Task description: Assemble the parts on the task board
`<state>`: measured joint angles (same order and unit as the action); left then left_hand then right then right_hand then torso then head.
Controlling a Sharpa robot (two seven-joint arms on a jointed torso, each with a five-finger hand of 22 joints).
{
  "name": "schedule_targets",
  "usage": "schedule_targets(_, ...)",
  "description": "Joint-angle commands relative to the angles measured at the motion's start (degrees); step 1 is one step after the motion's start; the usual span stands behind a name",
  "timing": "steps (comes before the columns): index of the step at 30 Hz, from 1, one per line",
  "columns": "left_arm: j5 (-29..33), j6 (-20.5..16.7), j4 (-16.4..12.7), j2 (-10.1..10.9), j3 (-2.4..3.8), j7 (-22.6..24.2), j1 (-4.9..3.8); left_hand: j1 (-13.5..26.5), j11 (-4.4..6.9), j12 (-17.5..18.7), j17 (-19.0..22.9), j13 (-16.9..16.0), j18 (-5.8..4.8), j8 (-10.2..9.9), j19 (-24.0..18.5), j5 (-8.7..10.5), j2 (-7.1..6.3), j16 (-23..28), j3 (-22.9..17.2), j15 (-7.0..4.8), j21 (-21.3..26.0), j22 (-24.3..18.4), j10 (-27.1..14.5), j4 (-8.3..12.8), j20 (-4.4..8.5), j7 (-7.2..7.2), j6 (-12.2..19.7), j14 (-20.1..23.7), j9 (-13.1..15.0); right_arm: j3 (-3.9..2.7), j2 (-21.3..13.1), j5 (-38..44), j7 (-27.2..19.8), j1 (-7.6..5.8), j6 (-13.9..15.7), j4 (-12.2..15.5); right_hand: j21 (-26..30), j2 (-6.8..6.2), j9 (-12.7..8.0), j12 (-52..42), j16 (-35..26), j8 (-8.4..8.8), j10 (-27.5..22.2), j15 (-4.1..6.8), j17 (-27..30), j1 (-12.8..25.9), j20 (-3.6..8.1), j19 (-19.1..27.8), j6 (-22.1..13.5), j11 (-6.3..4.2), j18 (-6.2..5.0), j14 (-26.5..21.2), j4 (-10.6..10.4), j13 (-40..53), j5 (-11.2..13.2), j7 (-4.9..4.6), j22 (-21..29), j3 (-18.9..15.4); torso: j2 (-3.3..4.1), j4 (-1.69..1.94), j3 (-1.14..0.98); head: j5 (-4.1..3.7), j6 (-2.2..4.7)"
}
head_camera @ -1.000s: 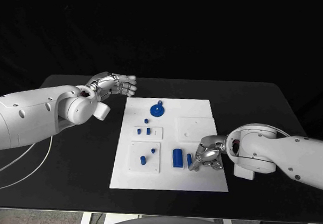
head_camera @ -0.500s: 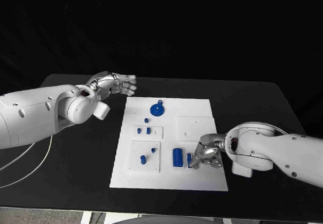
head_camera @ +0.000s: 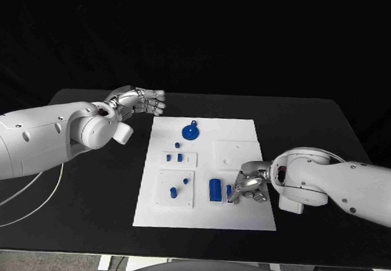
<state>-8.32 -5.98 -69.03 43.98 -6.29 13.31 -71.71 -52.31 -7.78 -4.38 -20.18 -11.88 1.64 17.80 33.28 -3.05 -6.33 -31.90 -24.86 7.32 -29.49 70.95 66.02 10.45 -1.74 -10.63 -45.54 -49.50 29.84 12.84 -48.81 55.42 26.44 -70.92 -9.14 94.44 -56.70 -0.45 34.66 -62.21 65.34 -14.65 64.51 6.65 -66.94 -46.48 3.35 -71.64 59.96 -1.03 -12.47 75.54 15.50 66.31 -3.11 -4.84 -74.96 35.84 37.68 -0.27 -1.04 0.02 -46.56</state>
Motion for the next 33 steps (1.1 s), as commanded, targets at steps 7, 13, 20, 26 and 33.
schedule_targets(7,-0.2,0.7,0.0,-0.1,0.03,0.5,-0.04,0.2,0.33,0.0,-0.1,0.1,0.25,0.4,0.2,-0.19,0.20,0.3,0.0,0.11,0.4,0.1,0.1,-0.2,0.06,0.23,0.3,-0.5,-0.1,0.65,-0.9,-1.7,-0.3,0.80,0.1,-0.8,-0.2,-5.40,-0.5,0.3,-0.2,0.51,0.2,0.21,0.0,2.7,-0.47,-0.2,-0.5,0.14,-2.53,0.0,-0.7,0.0,0.3,-0.62,-0.5,-1.1,0.00,-0.01,-0.02,-0.11,0.39)
schedule_targets(13,-0.2,0.6,0.6,-0.5,0.02,0.6,-0.04,0.2,0.32,0.0,-0.1,0.1,0.25,0.4,0.2,-0.19,0.19,0.3,0.0,0.11,0.4,0.1,0.1,-0.2,0.06,0.23,0.3,-0.5,-0.1,0.61,-2.3,-4.5,-2.6,0.72,-0.5,-0.9,0.2,-8.14,-1.2,0.4,-0.4,2.32,-0.8,-0.56,0.0,7.8,-0.19,0.7,-4.0,0.98,-2.53,-0.4,-0.3,0.2,0.1,-1.62,-0.4,-6.6,-0.16,-0.08,0.02,-0.20,1.33)
schedule_targets(20,0.2,0.4,1.3,-0.8,-0.01,0.9,-0.03,0.2,0.31,0.0,-0.2,0.1,0.25,0.4,0.2,-0.17,0.13,0.3,0.0,0.11,0.4,0.1,0.0,-0.2,0.05,0.22,0.3,-0.5,-0.1,0.37,-4.0,-6.1,-4.2,-1.13,0.3,-1.7,1.3,-9.73,-1.5,0.8,-1.1,3.65,-2.6,-1.26,0.0,10.1,0.40,2.3,-6.8,1.87,-2.53,-1.8,1.0,0.3,0.3,-2.48,-0.2,-10.5,-0.35,-0.09,0.17,-0.46,2.84)
schedule_targets(26,0.5,-0.4,2.5,-1.1,-0.01,1.2,-0.04,0.3,0.29,0.0,-0.2,0.1,0.24,0.3,0.2,-0.12,0.05,0.4,0.1,0.12,0.4,0.2,0.0,-0.3,0.05,0.20,0.4,-0.5,-0.1,-0.52,-4.3,-9.8,-10.3,-3.30,3.0,-5.5,1.8,-9.63,-1.4,0.9,-1.4,3.70,-3.2,-1.38,0.0,9.4,0.70,2.8,-7.3,2.00,-2.53,-2.2,1.0,0.4,0.3,-2.62,0.0,-10.9,-0.77,-0.17,0.41,-0.58,4.77)
schedule_targets(33,1.2,-1.4,5.7,-2.9,-0.01,1.9,-0.05,-0.2,0.21,0.1,-0.4,0.2,0.30,0.3,0.4,-0.17,0.09,0.6,-0.1,0.13,0.5,0.3,-0.2,0.0,0.08,0.15,0.5,-0.4,-0.2,-1.04,-0.4,-22.5,-29.3,-3.97,13.8,-15.7,9.5,-5.46,-0.8,6.0,-9.3,3.43,-9.9,-2.65,4.4,4.1,-1.82,10.9,-8.0,3.01,-1.65,-9.7,1.2,-2.9,-2.7,-3.53,3.0,-10.9,-2.08,0.09,1.08,-0.74,7.21)
